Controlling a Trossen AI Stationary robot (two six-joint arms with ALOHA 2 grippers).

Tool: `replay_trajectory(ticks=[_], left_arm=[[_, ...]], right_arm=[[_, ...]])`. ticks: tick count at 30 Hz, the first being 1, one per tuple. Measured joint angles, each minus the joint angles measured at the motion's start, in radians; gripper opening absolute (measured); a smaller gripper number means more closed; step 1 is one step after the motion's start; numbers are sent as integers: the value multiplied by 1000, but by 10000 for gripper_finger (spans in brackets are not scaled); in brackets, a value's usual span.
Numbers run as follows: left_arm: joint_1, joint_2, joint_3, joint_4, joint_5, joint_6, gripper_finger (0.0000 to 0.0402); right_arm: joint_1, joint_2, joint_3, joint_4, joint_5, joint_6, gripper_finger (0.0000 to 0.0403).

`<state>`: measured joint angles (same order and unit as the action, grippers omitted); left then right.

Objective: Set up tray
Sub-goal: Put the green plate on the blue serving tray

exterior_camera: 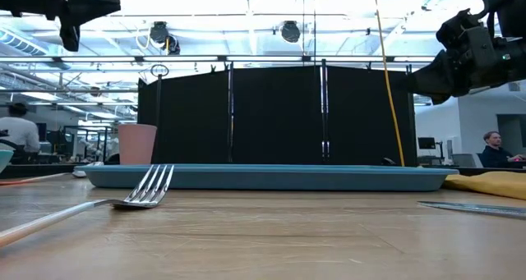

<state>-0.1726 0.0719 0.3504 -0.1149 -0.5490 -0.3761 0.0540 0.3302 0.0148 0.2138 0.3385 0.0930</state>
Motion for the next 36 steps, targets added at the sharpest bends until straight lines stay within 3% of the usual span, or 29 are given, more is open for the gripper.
replay_trajectory(ticks=[3, 6, 10, 17, 22, 31, 36], left_arm=[[0, 1, 0, 4, 9, -18, 44], [0, 36, 1, -29, 82, -12, 44], [0, 164, 0, -36, 206, -48, 44], [0, 403, 0, -32, 346, -75, 45], [-5, 505, 0, -25, 418, -108, 63], [-74, 625, 4, -63, 428, -185, 151], [-152, 687, 136, -284, 353, -200, 169]], right_arm=[[0, 0, 0, 1, 0, 3, 0], [0, 0, 0, 3, 2, -3, 0], [0, 0, 0, 3, 2, -1, 0], [0, 0, 0, 2, 1, 0, 0], [0, 0, 0, -1, 1, 0, 0], [0, 3, 0, -8, 1, 0, 0], [0, 19, 0, -9, 1, 26, 0]])
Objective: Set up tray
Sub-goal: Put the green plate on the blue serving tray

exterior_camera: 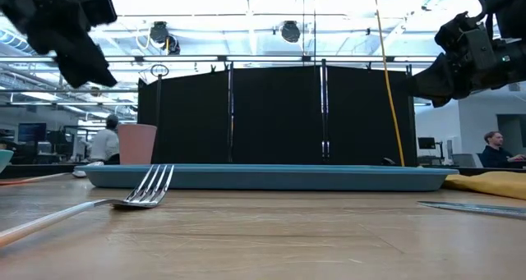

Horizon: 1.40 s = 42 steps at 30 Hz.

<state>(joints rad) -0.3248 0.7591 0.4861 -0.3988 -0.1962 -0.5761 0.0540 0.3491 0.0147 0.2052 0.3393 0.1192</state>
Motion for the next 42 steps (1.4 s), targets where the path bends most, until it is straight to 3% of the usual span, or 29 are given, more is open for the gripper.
replay_trajectory(ticks=[4, 9, 15, 21, 42], left_arm=[[-74, 88, 154, -197, -79, -5, 170], [-134, 241, 222, -342, -59, -104, 170], [-183, 370, 222, -276, 15, -133, 170], [-227, 446, 221, -347, 101, -188, 170], [-278, 500, 210, -328, 144, -244, 170]], right_arm=[[0, 17, 0, 0, 0, 10, 0], [0, 41, 0, 0, 0, 26, 0], [0, 59, 0, 1, 0, 26, 0], [0, 60, 0, 9, 2, 26, 0], [0, 60, 0, 9, 27, 26, 0]])
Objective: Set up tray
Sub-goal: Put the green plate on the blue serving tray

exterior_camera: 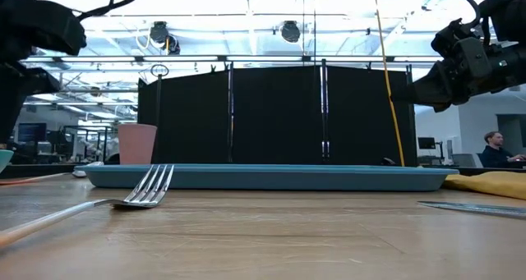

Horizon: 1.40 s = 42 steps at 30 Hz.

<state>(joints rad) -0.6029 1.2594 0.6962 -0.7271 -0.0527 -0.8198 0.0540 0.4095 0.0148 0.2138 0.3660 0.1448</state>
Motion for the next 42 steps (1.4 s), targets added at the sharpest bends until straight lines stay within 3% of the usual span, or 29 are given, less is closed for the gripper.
replay_trajectory(ticks=[19, 33, 37, 42], left_arm=[[0, 3, -54, 53, 9, -10, 170], [16, 122, -54, 188, 52, 78, 169], [16, 122, -54, 197, 69, 78, 138], [16, 122, -53, 205, 98, 110, 46]], right_arm=[[0, 1, 0, -1, 0, 0, 0], [0, 2, 0, -1, 0, 1, 0], [0, 1, 0, -1, -1, 1, 0], [0, 2, 0, -1, -1, 1, 0]])
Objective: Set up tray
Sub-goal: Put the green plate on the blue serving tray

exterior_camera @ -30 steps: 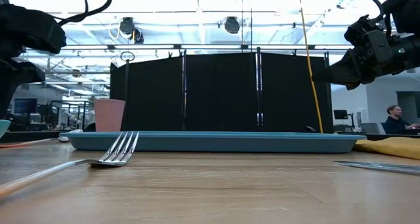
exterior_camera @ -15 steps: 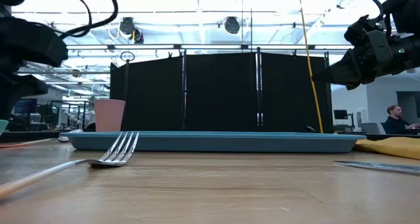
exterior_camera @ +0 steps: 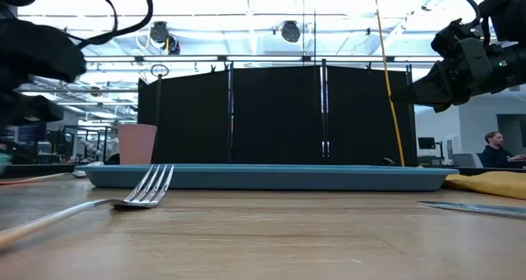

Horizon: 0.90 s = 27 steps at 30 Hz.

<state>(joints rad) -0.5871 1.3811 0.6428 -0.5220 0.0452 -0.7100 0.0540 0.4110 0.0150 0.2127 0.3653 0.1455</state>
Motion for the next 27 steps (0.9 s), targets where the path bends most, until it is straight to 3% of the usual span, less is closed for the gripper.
replay_trajectory(ticks=[3, 14, 27], left_arm=[[1, 0, 1, 5, 9, 11, 12], [7, -8, 1, 20, 15, -73, 6], [13, -136, -1, 55, -31, -166, 6]], right_arm=[[0, 0, 0, 0, 0, 0, 0], [0, 0, 0, 0, 0, 0, 0], [0, 0, 0, 0, 0, 4, 0]])
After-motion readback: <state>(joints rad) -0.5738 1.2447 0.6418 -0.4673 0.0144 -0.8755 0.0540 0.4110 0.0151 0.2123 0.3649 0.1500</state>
